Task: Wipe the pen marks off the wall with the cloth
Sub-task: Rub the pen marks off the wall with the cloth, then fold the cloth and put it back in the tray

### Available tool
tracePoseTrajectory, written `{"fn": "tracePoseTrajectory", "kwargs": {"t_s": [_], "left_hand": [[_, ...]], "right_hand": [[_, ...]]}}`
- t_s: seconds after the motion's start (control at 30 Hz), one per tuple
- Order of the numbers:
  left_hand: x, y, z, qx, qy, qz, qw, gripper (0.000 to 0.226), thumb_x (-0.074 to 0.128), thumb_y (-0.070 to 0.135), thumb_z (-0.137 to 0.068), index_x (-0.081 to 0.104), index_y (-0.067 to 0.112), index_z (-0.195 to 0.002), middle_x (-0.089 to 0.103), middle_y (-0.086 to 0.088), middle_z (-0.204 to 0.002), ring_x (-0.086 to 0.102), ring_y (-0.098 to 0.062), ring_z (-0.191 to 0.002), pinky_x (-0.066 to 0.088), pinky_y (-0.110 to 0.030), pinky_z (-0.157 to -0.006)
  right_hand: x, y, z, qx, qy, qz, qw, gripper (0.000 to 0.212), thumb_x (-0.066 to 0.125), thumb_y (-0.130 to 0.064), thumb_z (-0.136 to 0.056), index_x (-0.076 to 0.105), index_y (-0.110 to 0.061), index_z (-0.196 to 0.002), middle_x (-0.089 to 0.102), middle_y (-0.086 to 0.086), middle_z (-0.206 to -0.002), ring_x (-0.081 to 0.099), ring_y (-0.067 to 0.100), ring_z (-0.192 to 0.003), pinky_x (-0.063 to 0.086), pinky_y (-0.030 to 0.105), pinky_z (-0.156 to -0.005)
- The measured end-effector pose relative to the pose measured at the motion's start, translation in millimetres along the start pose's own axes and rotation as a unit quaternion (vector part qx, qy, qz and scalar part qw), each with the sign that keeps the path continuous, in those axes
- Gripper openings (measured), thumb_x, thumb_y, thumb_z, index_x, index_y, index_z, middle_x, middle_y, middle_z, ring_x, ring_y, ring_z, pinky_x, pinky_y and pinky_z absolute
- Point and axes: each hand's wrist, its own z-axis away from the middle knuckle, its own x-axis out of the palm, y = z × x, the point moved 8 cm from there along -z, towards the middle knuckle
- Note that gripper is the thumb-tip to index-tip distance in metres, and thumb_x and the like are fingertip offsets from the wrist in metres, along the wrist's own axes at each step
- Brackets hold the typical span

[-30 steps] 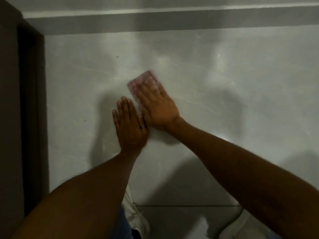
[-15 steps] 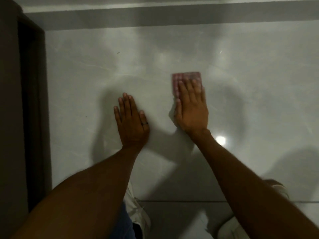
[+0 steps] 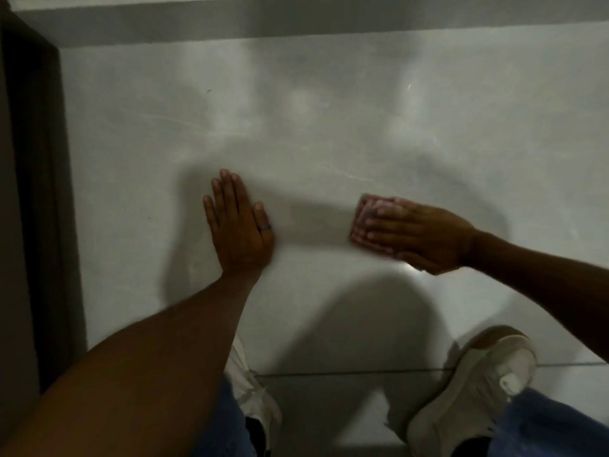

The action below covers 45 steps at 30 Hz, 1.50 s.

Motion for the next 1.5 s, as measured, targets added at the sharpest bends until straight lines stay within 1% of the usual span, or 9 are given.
{"fn": "tracePoseTrajectory", "kwargs": {"t_s": [0.4, 0.7, 0.93, 1.0, 1.07, 1.13, 1.2, 1.33, 1.5], "left_hand": [[-3, 3, -1, -0.01, -0.015, 0.0, 1.0, 0.063, 0.032, 0.03, -0.111, 0.03, -0.001, -0.165, 0.029, -0.019, -0.175, 0.025, -0.036, -0.164, 0.02, -0.056, -0.134], [-7, 8, -1, 0.001, -0.027, -0.027, 0.999, 0.061, 0.028, 0.032, -0.113, 0.032, -0.001, -0.164, 0.031, -0.018, -0.174, 0.028, -0.034, -0.163, 0.024, -0.055, -0.133], [-25, -16, -16, 0.026, -0.369, 0.07, 0.927, 0.064, 0.047, 0.02, -0.111, 0.025, -0.01, -0.163, 0.011, -0.03, -0.176, 0.009, -0.042, -0.165, 0.012, -0.05, -0.135], [-59, -21, -17, -0.087, -0.477, 0.138, 0.864, 0.05, 0.045, 0.017, -0.113, 0.045, -0.016, -0.15, 0.034, -0.036, -0.166, 0.031, -0.045, -0.158, 0.027, -0.046, -0.132], [-114, -14, 1, -0.254, -0.522, 0.218, 0.785, 0.048, 0.044, 0.026, -0.113, 0.052, -0.003, -0.151, 0.051, -0.024, -0.159, 0.047, -0.039, -0.149, 0.04, -0.043, -0.122], [-177, 2, 28, -0.361, -0.529, 0.319, 0.698, 0.055, 0.043, 0.043, -0.113, 0.049, 0.01, -0.156, 0.054, -0.013, -0.158, 0.05, -0.036, -0.145, 0.043, -0.049, -0.12], [-244, 21, 45, -0.435, -0.507, 0.445, 0.597, 0.064, 0.039, 0.061, -0.109, 0.054, 0.017, -0.153, 0.06, -0.009, -0.152, 0.055, -0.034, -0.14, 0.049, -0.057, -0.117], [-375, 27, 26, -0.501, -0.367, 0.626, 0.471, 0.052, 0.048, 0.054, -0.108, 0.064, 0.018, -0.143, 0.071, -0.015, -0.138, 0.068, -0.038, -0.128, 0.062, -0.06, -0.096], [-485, -57, -42, -0.437, -0.164, 0.655, 0.595, 0.034, 0.062, 0.009, -0.103, 0.068, 0.019, -0.135, 0.078, -0.014, -0.125, 0.077, -0.031, -0.111, 0.064, -0.052, -0.095]], "right_hand": [[-55, 113, -19, 0.585, 0.197, -0.068, 0.784, 0.067, 0.039, -0.038, -0.108, 0.026, -0.01, -0.167, 0.026, 0.016, -0.176, 0.017, 0.037, -0.166, 0.012, 0.056, -0.137], [-33, 16, -167, 0.283, 0.084, -0.126, 0.947, 0.073, 0.047, -0.01, -0.094, 0.03, -0.007, -0.164, 0.023, 0.022, -0.175, 0.008, 0.043, -0.165, 0.008, 0.056, -0.137], [-15, -95, -75, 0.389, -0.107, -0.213, 0.89, 0.081, 0.04, 0.001, -0.098, 0.007, -0.017, -0.17, -0.001, 0.01, -0.181, -0.003, 0.033, -0.168, 0.006, 0.041, -0.138], [-42, -113, -72, 0.481, -0.127, -0.38, 0.78, 0.08, 0.057, 0.002, -0.098, 0.02, -0.009, -0.168, 0.021, 0.02, -0.176, 0.033, 0.038, -0.159, 0.041, 0.037, -0.125], [-93, -136, -84, 0.57, -0.012, -0.605, 0.556, 0.054, 0.058, -0.014, -0.108, 0.043, 0.001, -0.157, 0.059, 0.03, -0.148, 0.07, 0.039, -0.113, 0.06, 0.029, -0.086], [-142, -160, -110, 0.566, 0.163, -0.754, 0.291, 0.045, 0.042, -0.02, -0.114, 0.051, 0.005, -0.151, 0.065, 0.032, -0.141, 0.067, 0.045, -0.122, 0.059, 0.033, -0.101], [-201, -184, -147, 0.49, 0.228, -0.83, 0.139, 0.043, 0.036, -0.017, -0.11, 0.07, -0.005, -0.134, 0.079, 0.018, -0.125, 0.071, 0.034, -0.121, 0.064, 0.032, -0.095], [-312, -205, -211, 0.46, 0.235, -0.824, 0.232, 0.035, 0.051, -0.002, -0.092, 0.072, -0.01, -0.119, 0.078, 0.014, -0.108, 0.075, 0.031, -0.1, 0.064, 0.043, -0.088], [-415, -209, -314, 0.406, 0.167, -0.733, 0.519, 0.016, 0.071, -0.024, -0.097, 0.075, -0.022, -0.112, 0.079, 0.0, -0.116, 0.075, 0.013, -0.107, 0.06, 0.038, -0.099]]}}
